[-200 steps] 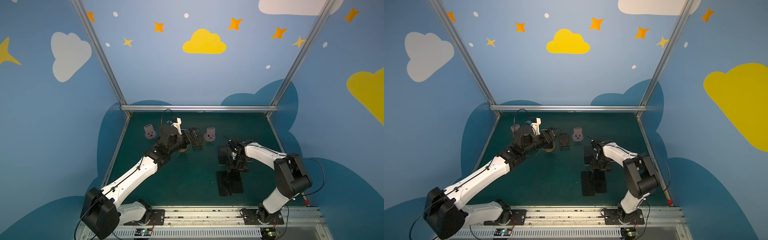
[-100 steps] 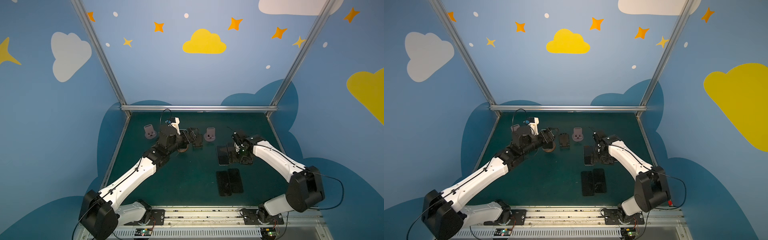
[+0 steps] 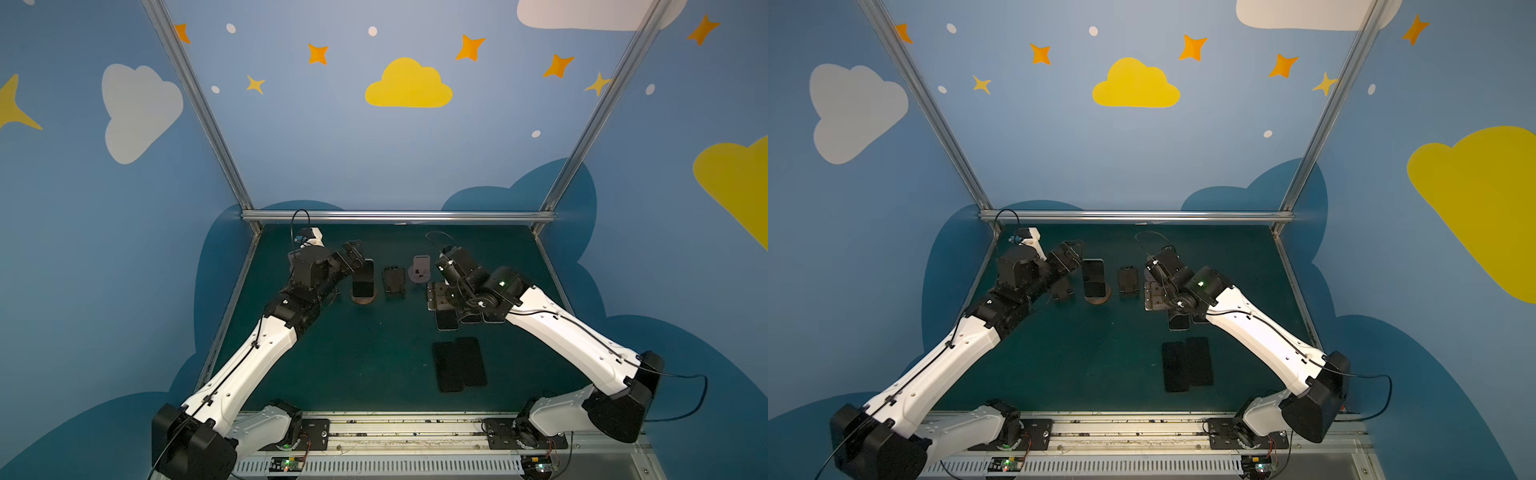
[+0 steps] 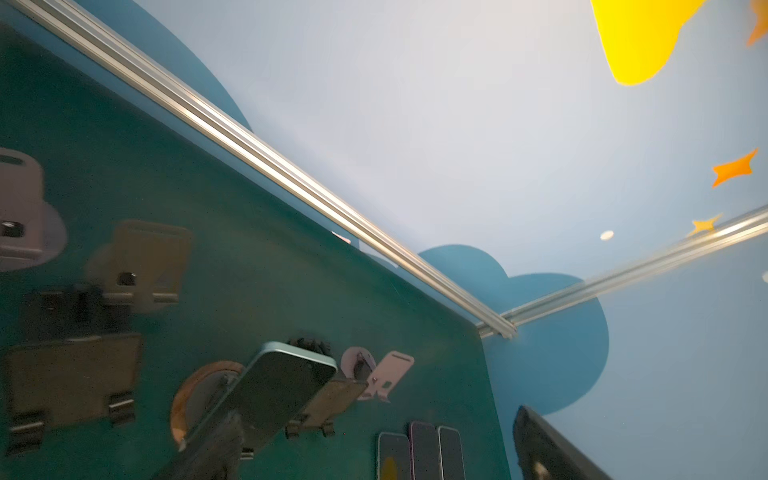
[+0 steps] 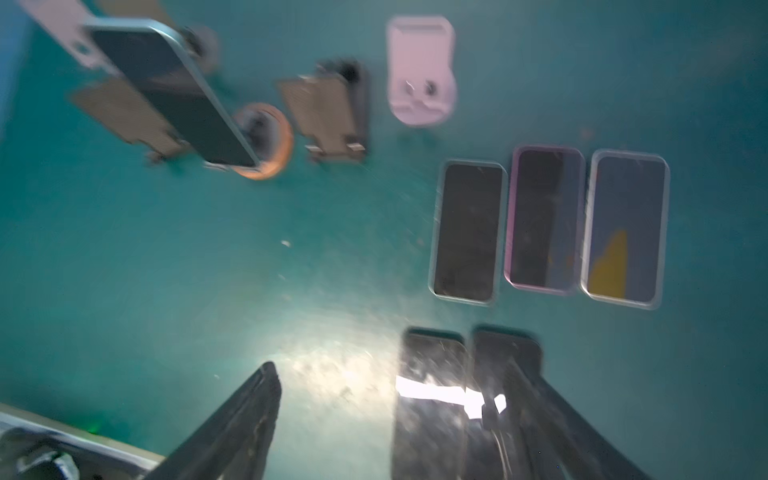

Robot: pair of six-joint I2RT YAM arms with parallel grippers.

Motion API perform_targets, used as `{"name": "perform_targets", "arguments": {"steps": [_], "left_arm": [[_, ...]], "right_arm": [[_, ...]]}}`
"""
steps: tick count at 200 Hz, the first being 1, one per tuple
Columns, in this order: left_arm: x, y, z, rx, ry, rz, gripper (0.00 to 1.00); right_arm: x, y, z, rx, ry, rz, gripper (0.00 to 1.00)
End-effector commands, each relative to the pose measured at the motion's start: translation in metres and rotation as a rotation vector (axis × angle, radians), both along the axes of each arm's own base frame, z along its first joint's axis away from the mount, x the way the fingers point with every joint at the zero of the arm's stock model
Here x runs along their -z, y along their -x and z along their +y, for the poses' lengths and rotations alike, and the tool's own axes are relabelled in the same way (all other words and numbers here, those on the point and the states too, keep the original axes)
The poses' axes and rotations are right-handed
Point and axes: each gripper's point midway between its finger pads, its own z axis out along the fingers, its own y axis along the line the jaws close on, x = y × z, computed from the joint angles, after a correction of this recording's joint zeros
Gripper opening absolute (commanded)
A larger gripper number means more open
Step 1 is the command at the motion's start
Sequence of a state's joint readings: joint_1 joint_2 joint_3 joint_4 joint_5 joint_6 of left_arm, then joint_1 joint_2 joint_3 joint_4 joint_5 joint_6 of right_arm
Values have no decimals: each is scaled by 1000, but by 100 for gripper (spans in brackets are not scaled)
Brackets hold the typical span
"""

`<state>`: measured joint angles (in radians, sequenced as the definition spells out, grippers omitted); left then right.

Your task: Remove the phone from the phone stand

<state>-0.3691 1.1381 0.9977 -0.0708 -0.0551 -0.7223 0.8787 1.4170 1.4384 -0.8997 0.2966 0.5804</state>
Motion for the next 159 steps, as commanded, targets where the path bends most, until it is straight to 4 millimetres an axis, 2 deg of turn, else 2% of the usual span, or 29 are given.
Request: {"name": "perform_targets", "arguments": {"steps": [1, 44, 68, 95, 119, 159], "left_arm": [[-6, -4, 29, -96, 30, -9, 100], [-11, -7, 67, -203, 95, -14, 100], [-12, -7, 74, -224, 105, -20, 100], [1, -4, 85, -293, 58, -4, 100], [10, -5, 94, -345, 47, -4, 100], [-1, -5, 93, -322, 56, -14, 100]], "right_arm": [[-13, -8, 27, -29, -38, -142, 85], [-30, -15, 74, -74, -151, -339, 84], [-37, -15, 104, -128, -167, -378, 85], [-43, -12, 138, -196, -146, -396, 85], [-47, -12, 153, -214, -113, -413, 86], [-41, -22, 165, -172, -96, -425, 92]]}}
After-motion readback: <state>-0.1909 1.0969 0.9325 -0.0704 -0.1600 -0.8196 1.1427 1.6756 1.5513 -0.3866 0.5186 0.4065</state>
